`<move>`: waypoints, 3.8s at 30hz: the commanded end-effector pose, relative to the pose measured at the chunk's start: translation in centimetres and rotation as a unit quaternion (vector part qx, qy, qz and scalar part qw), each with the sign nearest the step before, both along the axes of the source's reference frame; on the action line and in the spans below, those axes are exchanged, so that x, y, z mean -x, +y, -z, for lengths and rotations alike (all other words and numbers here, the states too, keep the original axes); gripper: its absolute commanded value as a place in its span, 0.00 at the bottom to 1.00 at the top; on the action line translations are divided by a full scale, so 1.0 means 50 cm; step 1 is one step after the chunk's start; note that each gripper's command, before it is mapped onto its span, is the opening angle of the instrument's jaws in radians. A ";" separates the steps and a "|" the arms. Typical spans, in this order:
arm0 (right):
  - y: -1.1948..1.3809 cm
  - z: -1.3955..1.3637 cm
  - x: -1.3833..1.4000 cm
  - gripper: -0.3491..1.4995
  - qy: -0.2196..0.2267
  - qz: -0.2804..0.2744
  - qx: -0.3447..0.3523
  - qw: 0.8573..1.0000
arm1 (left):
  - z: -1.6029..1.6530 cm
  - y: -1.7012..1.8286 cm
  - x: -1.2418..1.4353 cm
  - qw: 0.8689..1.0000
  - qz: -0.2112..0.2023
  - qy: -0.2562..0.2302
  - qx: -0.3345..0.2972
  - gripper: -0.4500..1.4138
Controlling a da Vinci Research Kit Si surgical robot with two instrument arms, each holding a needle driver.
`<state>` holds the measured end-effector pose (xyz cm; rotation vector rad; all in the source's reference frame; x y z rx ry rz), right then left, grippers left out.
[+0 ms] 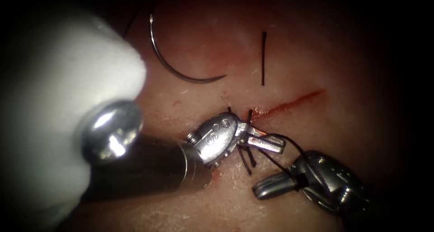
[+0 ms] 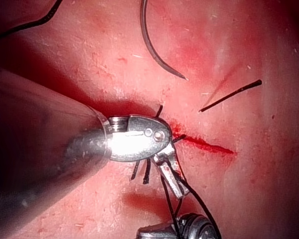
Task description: Wound Closure
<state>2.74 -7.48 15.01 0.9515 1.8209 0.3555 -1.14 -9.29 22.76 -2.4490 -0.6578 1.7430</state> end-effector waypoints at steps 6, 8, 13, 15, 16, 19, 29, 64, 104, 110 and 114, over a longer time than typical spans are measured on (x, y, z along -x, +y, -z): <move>0.0010 -0.0002 0.0002 0.00 0.008 -0.039 -0.023 0.999 | -0.0008 -0.0030 -0.0010 1.000 0.004 -0.019 0.017 0.00; 0.0021 -0.0005 0.0002 0.00 0.000 -0.055 -0.026 0.998 | -0.0007 -0.0035 -0.0010 1.000 0.011 -0.018 0.013 0.00; 0.0041 -0.0038 0.0012 0.00 -0.052 -0.087 -0.013 0.995 | 0.0012 -0.0051 0.0000 0.999 0.052 -0.012 -0.007 0.00; 0.0048 -0.0055 0.0022 0.00 -0.073 -0.097 -0.009 0.993 | 0.0024 -0.0058 0.0007 0.998 0.058 -0.013 -0.010 0.00; 0.0051 -0.0061 0.0027 0.00 -0.084 -0.101 -0.005 0.991 | 0.0033 -0.0062 0.0011 0.998 0.057 -0.013 -0.010 0.00; 0.0057 -0.0081 0.0044 0.00 -0.112 -0.115 -0.002 0.987 | 0.0056 -0.0071 0.0017 0.998 0.062 -0.014 -0.014 0.00; 0.0072 -0.0094 0.0069 0.00 -0.137 -0.147 -0.005 0.980 | 0.0082 -0.0068 0.0021 1.000 0.023 -0.003 0.013 0.00; 0.0072 -0.0094 0.0069 0.00 -0.137 -0.147 -0.005 0.980 | 0.0082 -0.0068 0.0021 1.000 0.023 -0.003 0.013 0.00; 0.0072 -0.0094 0.0069 0.00 -0.137 -0.147 -0.005 0.980 | 0.0082 -0.0068 0.0021 1.000 0.023 -0.003 0.013 0.00; 0.0072 -0.0094 0.0069 0.00 -0.137 -0.147 -0.005 0.980 | 0.0082 -0.0068 0.0021 1.000 0.023 -0.003 0.013 0.00; 0.0072 -0.0094 0.0069 0.00 -0.139 -0.147 -0.002 0.979 | 0.0082 -0.0069 0.0021 1.000 0.023 -0.002 0.013 0.00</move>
